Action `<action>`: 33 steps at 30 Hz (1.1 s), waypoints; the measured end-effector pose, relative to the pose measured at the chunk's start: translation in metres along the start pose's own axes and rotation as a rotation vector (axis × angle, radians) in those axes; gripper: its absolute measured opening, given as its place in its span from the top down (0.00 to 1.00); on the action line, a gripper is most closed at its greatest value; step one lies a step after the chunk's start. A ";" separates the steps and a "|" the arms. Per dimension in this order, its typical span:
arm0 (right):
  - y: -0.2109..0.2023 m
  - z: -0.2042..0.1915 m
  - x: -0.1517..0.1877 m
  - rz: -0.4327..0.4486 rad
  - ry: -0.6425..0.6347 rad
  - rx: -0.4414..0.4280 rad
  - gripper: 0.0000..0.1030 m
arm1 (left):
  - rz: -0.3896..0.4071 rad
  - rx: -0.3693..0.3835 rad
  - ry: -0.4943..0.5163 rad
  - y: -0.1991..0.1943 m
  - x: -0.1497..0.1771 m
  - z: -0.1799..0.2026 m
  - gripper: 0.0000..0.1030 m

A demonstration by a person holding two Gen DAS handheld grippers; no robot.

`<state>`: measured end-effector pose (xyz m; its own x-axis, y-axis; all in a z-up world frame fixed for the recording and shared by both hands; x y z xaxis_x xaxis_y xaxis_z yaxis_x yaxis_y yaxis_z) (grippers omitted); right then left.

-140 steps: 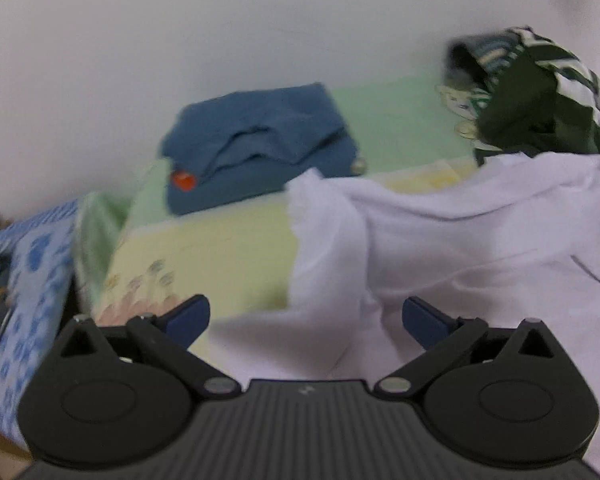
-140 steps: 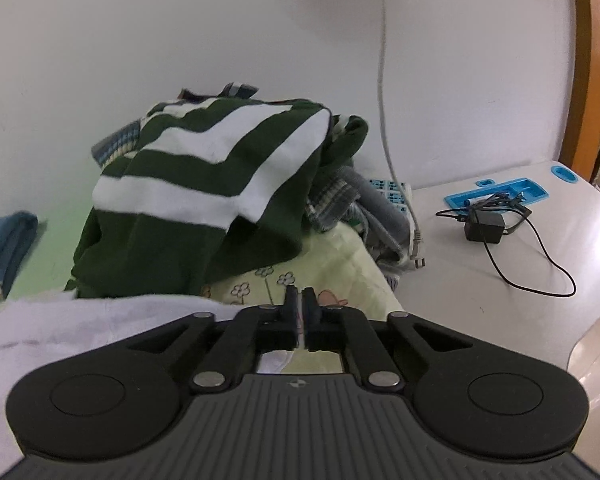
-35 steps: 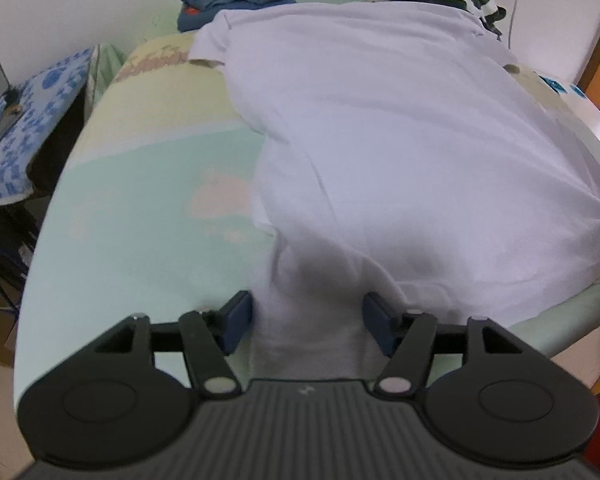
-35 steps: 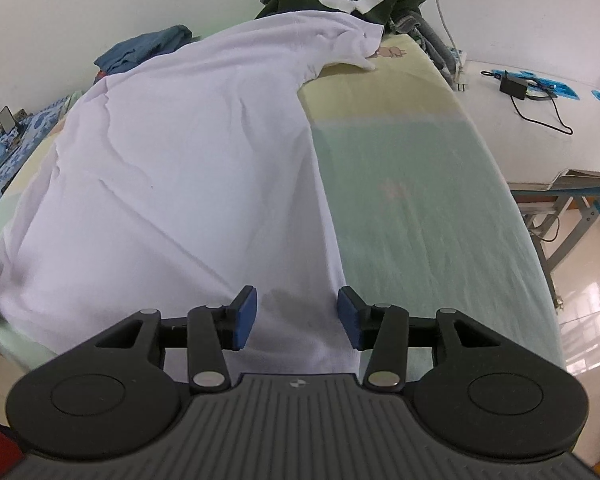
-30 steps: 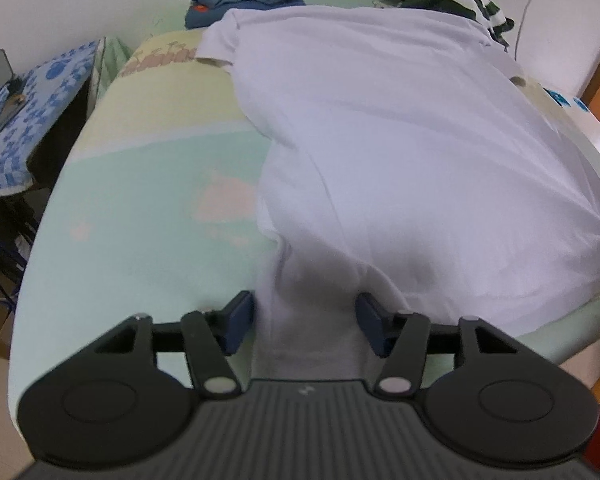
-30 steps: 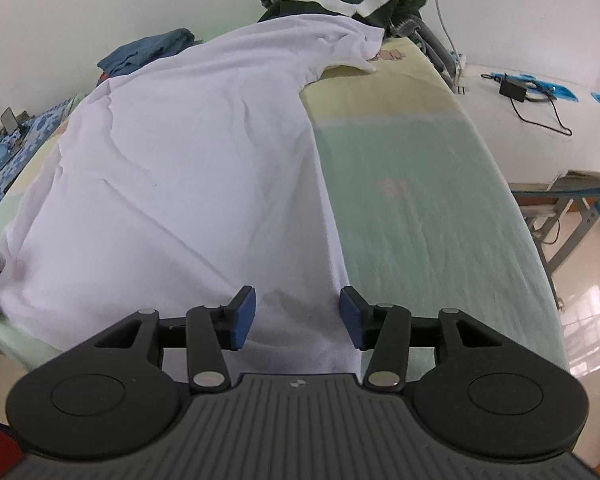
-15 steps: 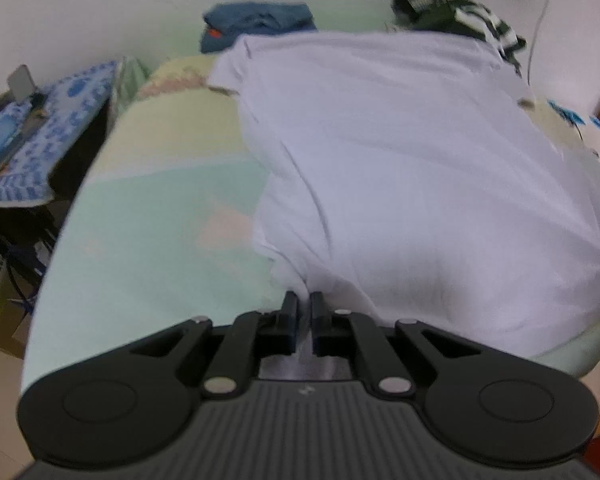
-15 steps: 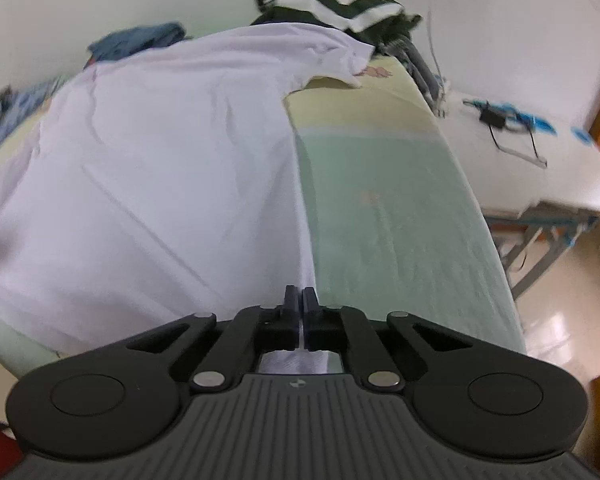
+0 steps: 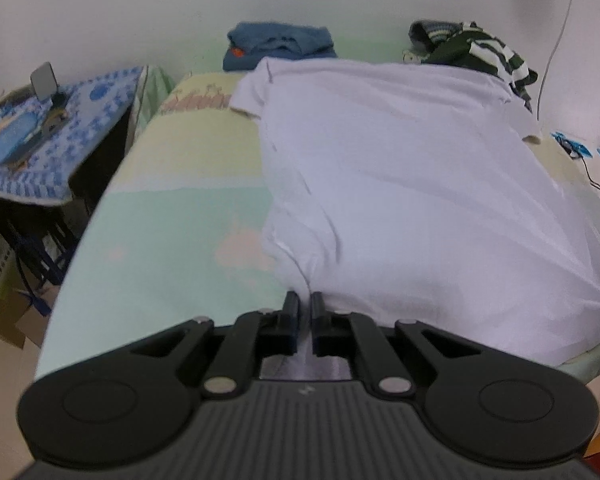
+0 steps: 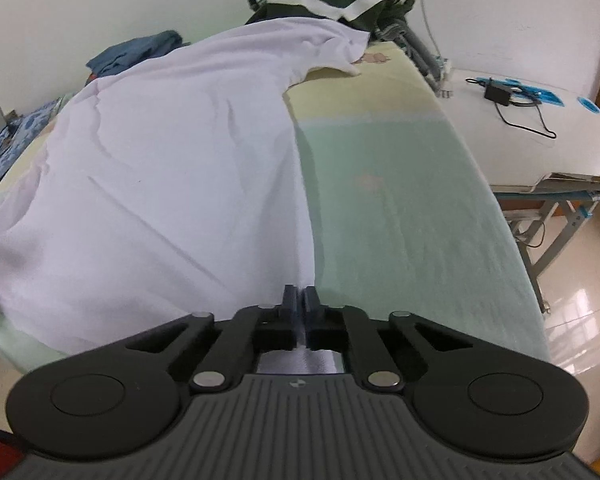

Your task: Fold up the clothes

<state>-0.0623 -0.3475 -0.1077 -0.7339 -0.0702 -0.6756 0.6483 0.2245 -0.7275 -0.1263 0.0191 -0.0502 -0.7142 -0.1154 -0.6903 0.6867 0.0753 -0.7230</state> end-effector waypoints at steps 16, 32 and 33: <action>-0.072 -0.014 -0.050 -0.007 0.297 -0.402 0.99 | 0.188 -0.034 -0.058 -0.089 -0.049 -0.016 0.99; -0.058 0.005 0.014 -0.225 0.218 -0.350 0.99 | -0.019 -0.117 -0.084 -0.088 0.052 -0.031 0.99; -0.056 0.005 0.016 -0.232 0.205 -0.340 0.99 | -0.041 -0.131 -0.084 -0.083 0.062 -0.033 1.00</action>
Point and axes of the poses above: each gripper's, at about its wrist camera, not at the fingertips, and y roughly the way its jaws point, z to its right, x to its underside, the point moved 10 cm from there along y, roughly the way its jaws point, and after that the axes turned 3 degrees about z, right-handed, at the moved point
